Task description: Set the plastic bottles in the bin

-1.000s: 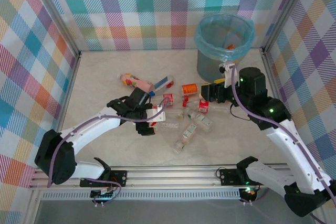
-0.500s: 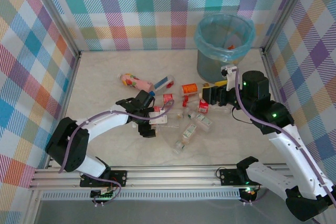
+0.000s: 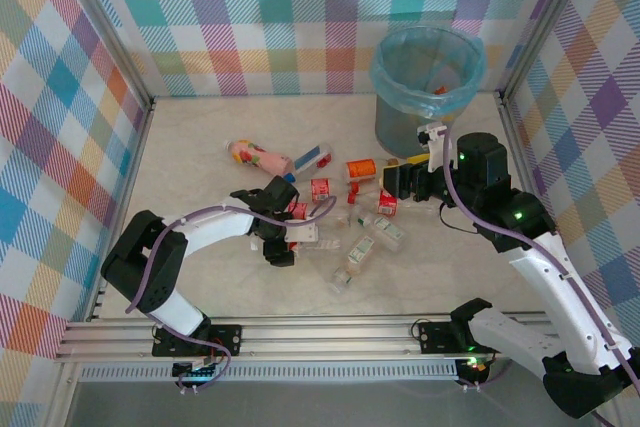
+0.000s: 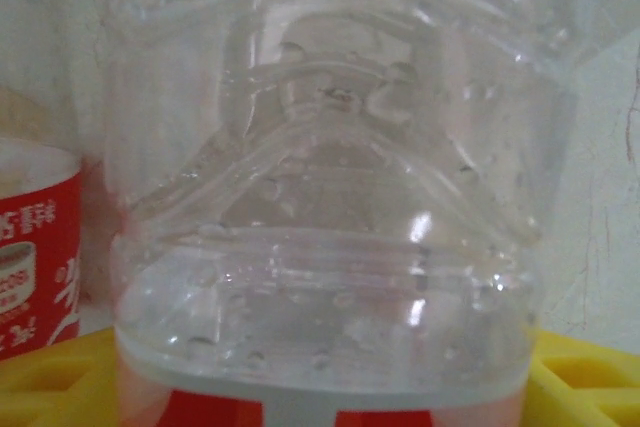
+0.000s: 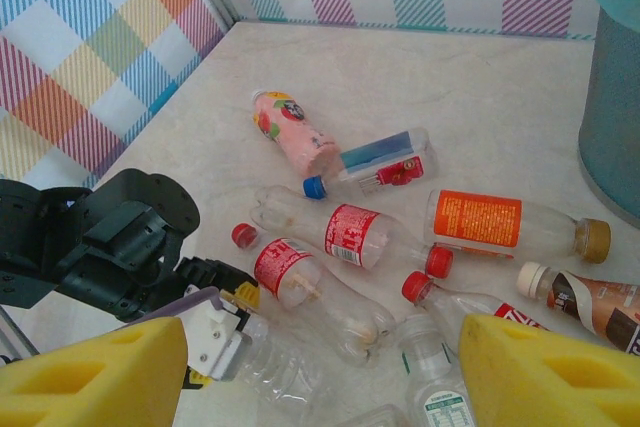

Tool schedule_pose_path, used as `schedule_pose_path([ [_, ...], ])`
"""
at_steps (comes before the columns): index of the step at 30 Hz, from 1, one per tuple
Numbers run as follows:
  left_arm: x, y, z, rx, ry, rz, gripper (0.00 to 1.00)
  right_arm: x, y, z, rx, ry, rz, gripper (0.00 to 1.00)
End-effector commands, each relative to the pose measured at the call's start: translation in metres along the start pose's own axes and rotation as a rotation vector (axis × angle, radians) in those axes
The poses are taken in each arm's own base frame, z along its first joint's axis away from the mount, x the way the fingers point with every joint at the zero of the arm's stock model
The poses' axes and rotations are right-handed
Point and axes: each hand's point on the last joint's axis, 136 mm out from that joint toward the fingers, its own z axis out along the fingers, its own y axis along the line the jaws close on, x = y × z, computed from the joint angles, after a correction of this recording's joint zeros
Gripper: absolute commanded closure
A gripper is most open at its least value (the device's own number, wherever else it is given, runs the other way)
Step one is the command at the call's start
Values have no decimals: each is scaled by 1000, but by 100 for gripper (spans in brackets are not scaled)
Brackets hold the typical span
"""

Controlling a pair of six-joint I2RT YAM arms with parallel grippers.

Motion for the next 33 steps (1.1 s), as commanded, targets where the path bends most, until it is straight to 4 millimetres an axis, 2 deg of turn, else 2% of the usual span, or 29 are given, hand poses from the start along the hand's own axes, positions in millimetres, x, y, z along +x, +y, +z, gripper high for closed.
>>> schedule_pose_path([
  [1,7,-9,0,53,20,-2,31,4,3,2,-18,8,-8,28],
  [7,3,-13,-12,64,3,-3,40,1,4,-3,-13,-5,-16,28],
  [13,-10,-13,-41,18,-67,-6,43,-6,7,-12,-13,-33,-27,28],
  [19,-28,-1,-94,-136,-214,-34,43,-18,16,-22,-43,-74,-24,28],
  [22,-44,5,-125,-226,-331,-61,43,-26,27,-26,-102,-106,-19,28],
  [29,-100,1,-202,-285,-719,-77,44,-47,64,-29,-309,-162,5,29],
  [33,-120,-4,-230,-251,-864,-96,45,-53,90,-25,-405,-165,-33,29],
])
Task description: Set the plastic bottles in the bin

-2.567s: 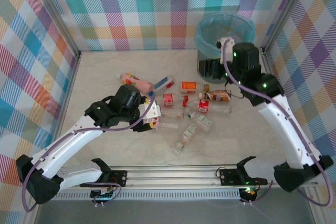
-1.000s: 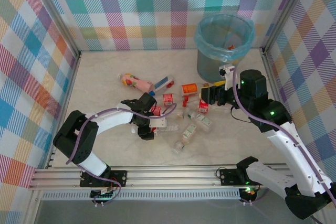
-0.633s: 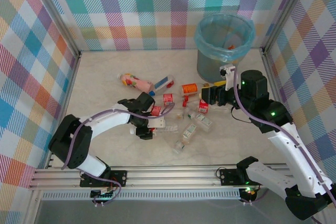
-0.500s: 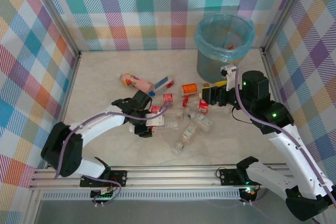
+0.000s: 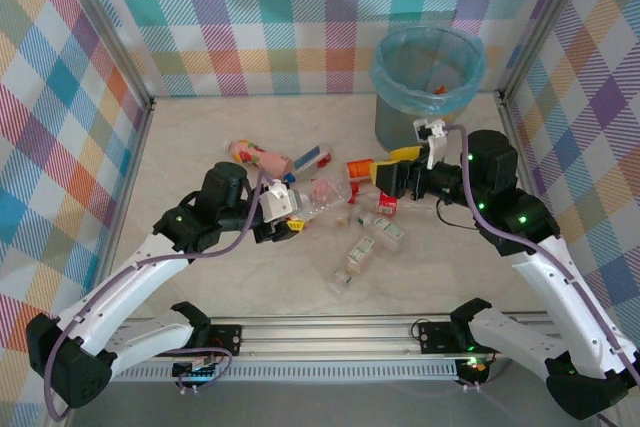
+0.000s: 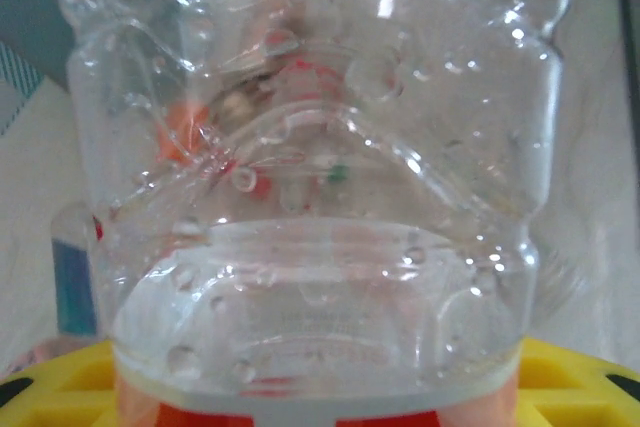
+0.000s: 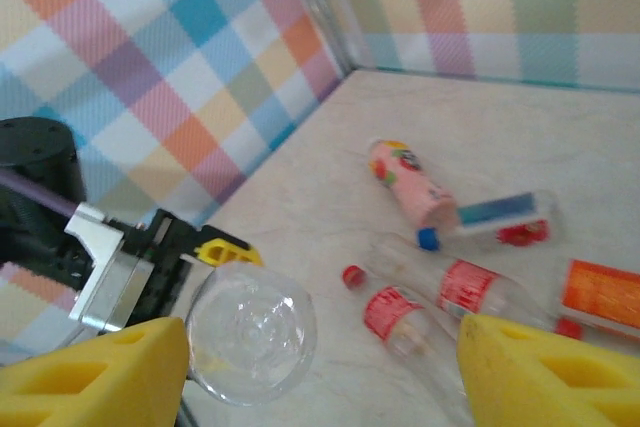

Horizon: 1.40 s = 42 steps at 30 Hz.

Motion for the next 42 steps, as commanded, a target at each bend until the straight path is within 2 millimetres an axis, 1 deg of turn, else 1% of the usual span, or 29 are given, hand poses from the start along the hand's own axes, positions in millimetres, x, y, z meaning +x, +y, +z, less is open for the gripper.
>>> schedule_pose_path([
  [1,-45,-1,-12,43,-181,-64,45,-25,39,3,-152,-59,-52,28],
  [2,-53,2,-14,33,-214,-64,46,-26,43,6,-166,-57,-64,28],
  [5,-61,3,-17,39,-244,-88,46,-25,54,18,-175,-39,-103,24],
  [10,-63,2,-20,38,-250,-94,46,-19,68,38,-189,6,-156,21],
  [18,-68,3,-23,33,-273,-107,46,-12,71,58,-167,62,-183,21],
  [21,-68,4,-24,30,-273,-109,46,-9,71,63,-152,75,-190,21],
  [25,-66,4,-24,19,-266,-105,46,-11,55,66,-56,67,-174,18],
  [27,-65,4,-24,17,-261,-103,46,-12,51,65,-35,61,-175,17],
  [30,-64,6,-24,6,-259,-101,46,-11,56,66,-62,64,-181,16],
  [33,-65,8,-25,-7,-261,-103,46,-8,71,67,-151,81,-193,18],
  [35,-65,9,-25,-16,-264,-105,46,-4,76,70,-194,94,-187,19],
  [38,-65,10,-26,-26,-270,-100,46,1,79,74,-218,114,-174,21],
  [42,-66,11,-27,-30,-272,-100,46,1,80,76,-226,117,-168,21],
])
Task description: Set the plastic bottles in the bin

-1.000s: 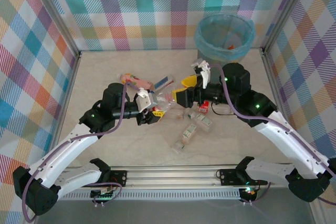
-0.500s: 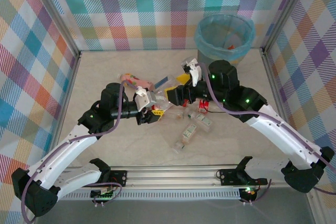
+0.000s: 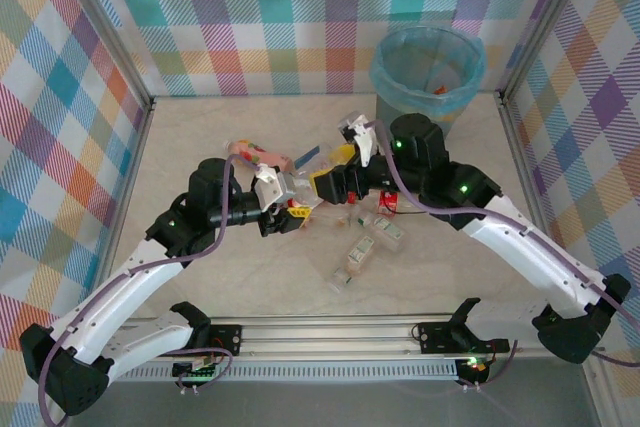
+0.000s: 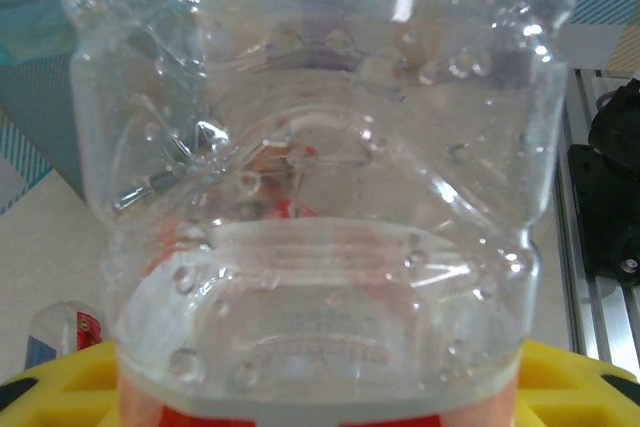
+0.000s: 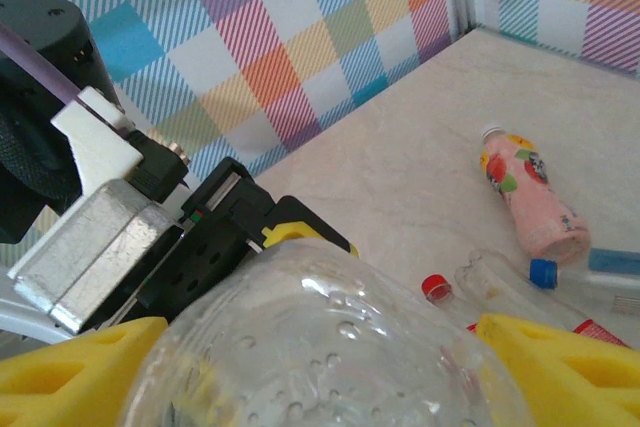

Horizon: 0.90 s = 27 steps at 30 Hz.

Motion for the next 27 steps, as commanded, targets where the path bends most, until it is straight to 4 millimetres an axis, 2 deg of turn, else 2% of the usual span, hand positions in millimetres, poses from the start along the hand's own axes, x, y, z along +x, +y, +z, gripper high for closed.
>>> schedule_pose_path([
  [1,-17,4,-6,-23,-56,27,46,-15,15,-4,-60,-41,-21,21],
  [7,-15,5,-6,-31,-52,27,43,-22,19,-7,-70,-64,-24,32],
  [12,-19,5,-12,-54,-72,50,37,-29,11,-13,-7,-94,-10,39],
  [16,-23,6,-16,-72,-87,63,34,-33,5,-18,38,-113,-3,41],
  [21,-27,7,-20,-89,-108,75,25,-42,0,-25,92,-121,-8,41],
  [27,-43,5,-33,-122,-178,113,20,-61,-21,-44,265,-142,-78,40],
])
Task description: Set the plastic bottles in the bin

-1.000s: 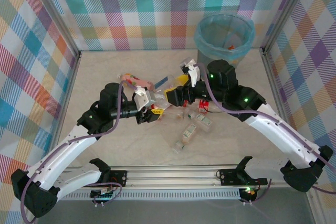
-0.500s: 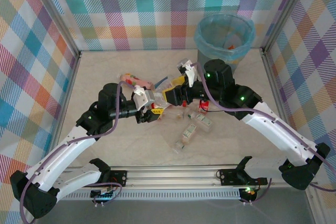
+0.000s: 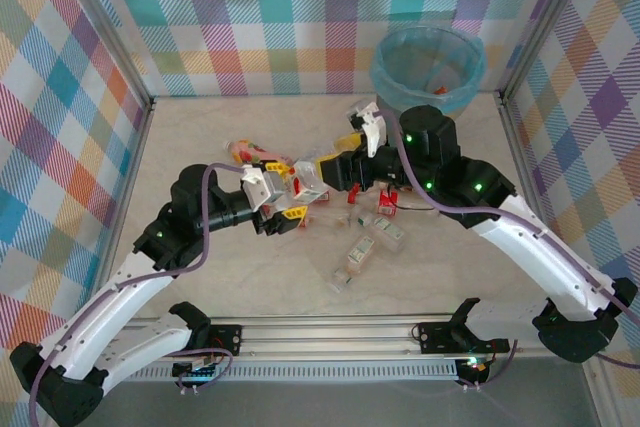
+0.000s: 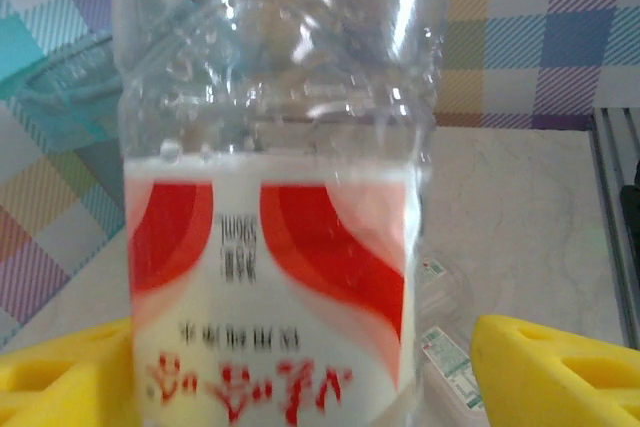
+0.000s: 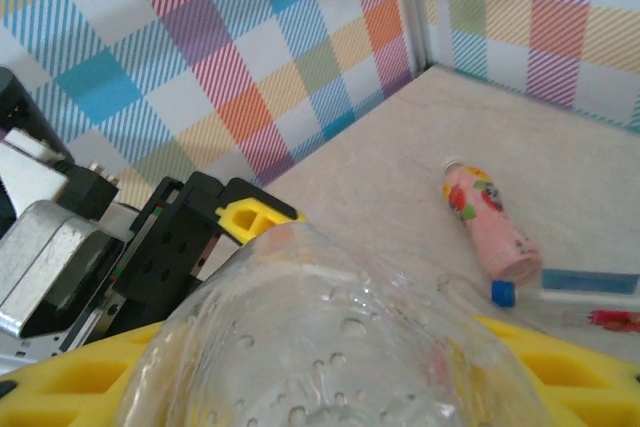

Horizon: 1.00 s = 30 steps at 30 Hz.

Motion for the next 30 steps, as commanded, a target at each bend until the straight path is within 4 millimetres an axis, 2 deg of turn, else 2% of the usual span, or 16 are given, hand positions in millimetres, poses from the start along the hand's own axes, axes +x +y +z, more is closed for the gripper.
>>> schedule_pose_path([
  [1,-17,0,-10,-18,-71,26,19,-30,-24,-17,174,-80,-86,40],
  [4,-29,0,-14,-17,-103,29,18,-47,-32,-27,255,-102,-152,39],
  [10,-63,14,-16,-46,-146,5,17,-97,-51,-57,466,-185,-328,39],
  [14,-82,23,-9,-56,-157,-33,18,-135,-74,-78,681,-250,-454,40],
  [18,-89,26,6,-51,-156,-59,18,-162,-105,-94,841,-284,-485,40],
  [22,-90,47,27,-100,-116,-148,18,-173,-142,-99,940,-261,-431,39],
  [27,-84,86,52,-235,-46,-263,18,-169,-190,-83,1040,-144,-349,39],
  [30,-80,97,68,-254,-11,-309,18,-163,-215,-74,1085,-101,-304,39],
])
